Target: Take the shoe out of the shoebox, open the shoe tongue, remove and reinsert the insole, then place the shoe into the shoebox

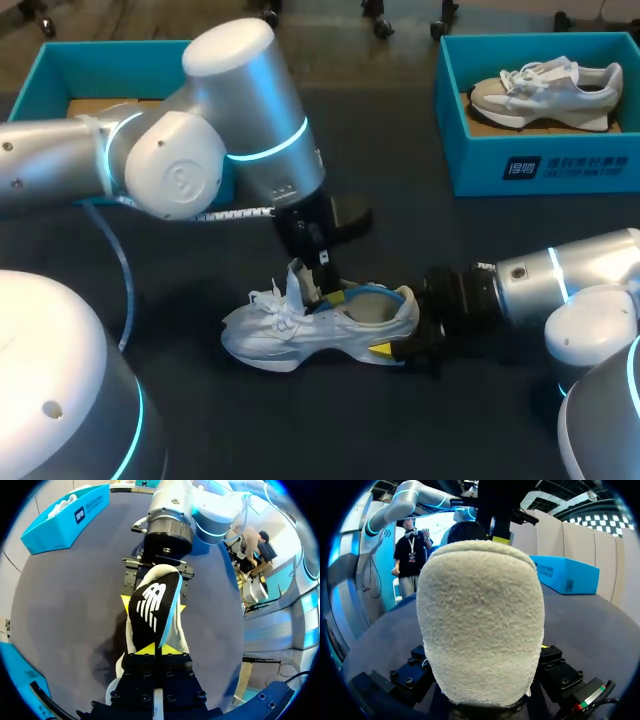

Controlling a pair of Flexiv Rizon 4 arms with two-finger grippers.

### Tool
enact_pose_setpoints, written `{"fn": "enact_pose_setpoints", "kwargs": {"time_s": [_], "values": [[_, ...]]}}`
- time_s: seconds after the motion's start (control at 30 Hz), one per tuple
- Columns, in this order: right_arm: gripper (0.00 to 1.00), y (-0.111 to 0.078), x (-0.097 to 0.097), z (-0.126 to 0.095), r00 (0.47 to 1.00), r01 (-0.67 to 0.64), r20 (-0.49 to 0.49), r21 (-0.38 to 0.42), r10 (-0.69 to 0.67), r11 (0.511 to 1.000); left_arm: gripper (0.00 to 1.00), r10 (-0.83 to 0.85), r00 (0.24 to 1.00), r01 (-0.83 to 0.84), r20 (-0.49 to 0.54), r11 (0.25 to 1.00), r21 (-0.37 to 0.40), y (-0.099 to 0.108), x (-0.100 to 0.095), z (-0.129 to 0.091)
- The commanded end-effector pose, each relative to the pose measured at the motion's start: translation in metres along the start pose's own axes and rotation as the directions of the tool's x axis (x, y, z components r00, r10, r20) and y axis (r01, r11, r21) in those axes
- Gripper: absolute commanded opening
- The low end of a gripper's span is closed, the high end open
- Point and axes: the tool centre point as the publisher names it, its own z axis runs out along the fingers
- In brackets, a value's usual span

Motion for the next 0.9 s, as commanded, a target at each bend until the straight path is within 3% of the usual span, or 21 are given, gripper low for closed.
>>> {"fn": "enact_pose_setpoints", "kwargs": {"time_s": [0.03, 0.53, 0.9], "values": [[0.00, -0.003, 0.001, 0.002, 1.000, -0.001, 0.000, 0.007, 0.001, 1.000, 0.00, -0.015, 0.999, 0.014, 0.028, 0.999, 0.033, 0.001, 0.005, -0.003], [0.00, -0.003, 0.001, 0.002, 1.000, -0.001, 0.000, 0.007, 0.001, 1.000, 0.00, -0.058, 0.996, 0.048, 0.072, 0.991, 0.127, -0.001, 0.004, -0.015], [0.00, -0.003, 0.001, 0.002, 1.000, -0.001, 0.000, 0.007, 0.001, 1.000, 0.00, -0.043, 0.994, 0.031, 0.105, 0.993, 0.112, -0.009, 0.007, -0.015]]}}
